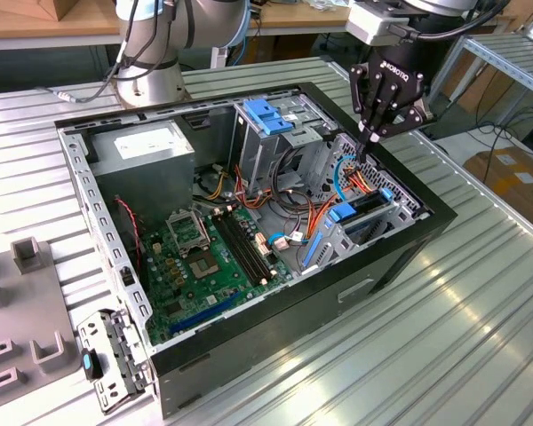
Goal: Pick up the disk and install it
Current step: 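Insert the second disk wire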
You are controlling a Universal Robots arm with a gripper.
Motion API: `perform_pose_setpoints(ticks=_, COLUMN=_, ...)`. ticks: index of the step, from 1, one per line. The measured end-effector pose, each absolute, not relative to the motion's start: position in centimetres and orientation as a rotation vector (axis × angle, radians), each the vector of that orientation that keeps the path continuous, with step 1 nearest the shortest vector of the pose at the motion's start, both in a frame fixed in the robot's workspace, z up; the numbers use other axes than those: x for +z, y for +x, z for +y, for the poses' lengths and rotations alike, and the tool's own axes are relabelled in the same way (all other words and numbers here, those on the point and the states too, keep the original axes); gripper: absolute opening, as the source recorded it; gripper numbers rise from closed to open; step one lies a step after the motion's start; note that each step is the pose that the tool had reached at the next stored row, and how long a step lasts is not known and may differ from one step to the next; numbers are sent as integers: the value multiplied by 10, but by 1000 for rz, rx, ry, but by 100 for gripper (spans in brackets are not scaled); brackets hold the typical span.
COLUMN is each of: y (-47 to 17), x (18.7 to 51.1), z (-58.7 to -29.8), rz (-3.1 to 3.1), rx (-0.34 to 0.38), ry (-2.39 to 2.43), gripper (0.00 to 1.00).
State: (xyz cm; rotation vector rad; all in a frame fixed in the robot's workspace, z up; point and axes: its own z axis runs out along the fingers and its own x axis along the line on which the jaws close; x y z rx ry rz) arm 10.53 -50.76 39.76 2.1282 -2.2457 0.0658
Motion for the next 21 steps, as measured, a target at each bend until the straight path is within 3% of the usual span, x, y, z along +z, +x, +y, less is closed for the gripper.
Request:
perform_pose_setpoints(ticks=8, y=106, x=397, z=-502, rz=-2243, rx=71, ry=2126, gripper=11)
perform_pose_setpoints(ticks=10, y=106, x=396, z=-498, rz=-2235, rx=89, ry=2118, gripper=24)
perform_pose_setpoints(ticks=21, y=107, x=383, z=-495, rz=-2184, rx=192, ry=2069, gripper=24)
